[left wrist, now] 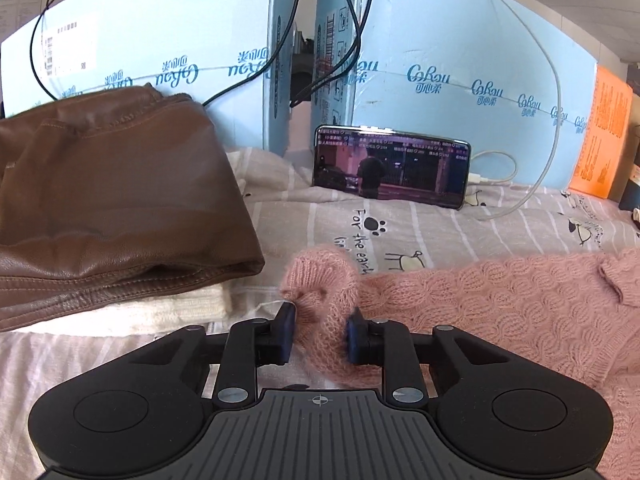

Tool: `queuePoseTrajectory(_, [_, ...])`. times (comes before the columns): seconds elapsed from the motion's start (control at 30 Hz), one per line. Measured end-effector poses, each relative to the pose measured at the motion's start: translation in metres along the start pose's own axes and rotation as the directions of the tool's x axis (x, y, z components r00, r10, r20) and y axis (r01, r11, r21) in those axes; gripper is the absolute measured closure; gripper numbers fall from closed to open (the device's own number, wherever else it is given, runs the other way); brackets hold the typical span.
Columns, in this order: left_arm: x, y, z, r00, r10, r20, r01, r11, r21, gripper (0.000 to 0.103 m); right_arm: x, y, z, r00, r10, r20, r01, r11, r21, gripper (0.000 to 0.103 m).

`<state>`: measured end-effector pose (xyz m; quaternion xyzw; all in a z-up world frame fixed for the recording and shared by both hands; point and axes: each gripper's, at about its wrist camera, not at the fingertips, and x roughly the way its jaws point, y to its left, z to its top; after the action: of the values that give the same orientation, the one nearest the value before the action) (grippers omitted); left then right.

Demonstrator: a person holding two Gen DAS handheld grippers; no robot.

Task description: Fold clothes

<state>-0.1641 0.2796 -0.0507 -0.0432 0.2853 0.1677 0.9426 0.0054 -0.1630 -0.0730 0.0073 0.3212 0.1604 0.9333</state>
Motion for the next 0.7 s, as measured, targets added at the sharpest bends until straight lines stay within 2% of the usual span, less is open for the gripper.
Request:
queuePoseTrajectory(0.03, [-0.003, -0.005, 0.0, 0.999, 0.036, 0.02, -0.036, 0.999, 0.038, 0.079, -0.004, -0.003, 0.0, 1.0, 0.02, 0.01, -0.02, 1.0, 0.0, 0.0])
queuePoseTrajectory(0.13, [-0.003, -0.014, 0.002, 0.988, 0.152, 0.02, -0.153, 0.98, 0.131, 0.06, -0.021, -0.006, 0.002, 0.997, 0.029, 0.076, -0.028, 1.0, -0.013, 0.0])
queuePoseTrajectory(0.2, [-0.003, -0.01, 0.002, 0.981, 0.196, 0.017, -0.196, 0.971, 0.134, 0.044, -0.033, -0.006, 0.004, 0.992, 0.032, 0.124, -0.028, 0.999, -0.032, 0.0])
queuePoseTrajectory(0.23, [-0.004, -0.007, 0.002, 0.978, 0.209, 0.02, -0.21, 0.969, 0.129, 0.042, -0.04, -0.006, 0.005, 0.988, 0.038, 0.147, -0.033, 0.999, -0.037, 0.0])
queuePoseTrajectory(0.37, [-0.018, 0.015, 0.001, 0.988, 0.146, 0.042, -0.147, 0.989, 0.019, 0.035, -0.061, -0.011, 0.005, 0.971, 0.046, 0.234, -0.041, 0.999, -0.025, 0.0])
queuePoseTrajectory(0.43, [-0.016, 0.019, 0.0, 0.986, 0.164, 0.017, -0.164, 0.986, 0.008, 0.034, -0.064, -0.013, 0.007, 0.971, 0.042, 0.233, -0.038, 0.999, -0.023, 0.0])
queuePoseTrajectory(0.57, [-0.005, 0.013, -0.004, 0.968, 0.25, -0.029, -0.246, 0.964, 0.097, 0.031, -0.071, -0.012, 0.006, 0.971, 0.072, 0.229, -0.059, 0.996, -0.064, 0.0])
queuePoseTrajectory(0.7, [-0.023, -0.005, 0.004, 0.95, 0.307, 0.064, -0.313, 0.941, 0.131, 0.031, -0.079, -0.02, 0.004, 0.98, 0.058, 0.192, -0.054, 0.998, -0.021, 0.0])
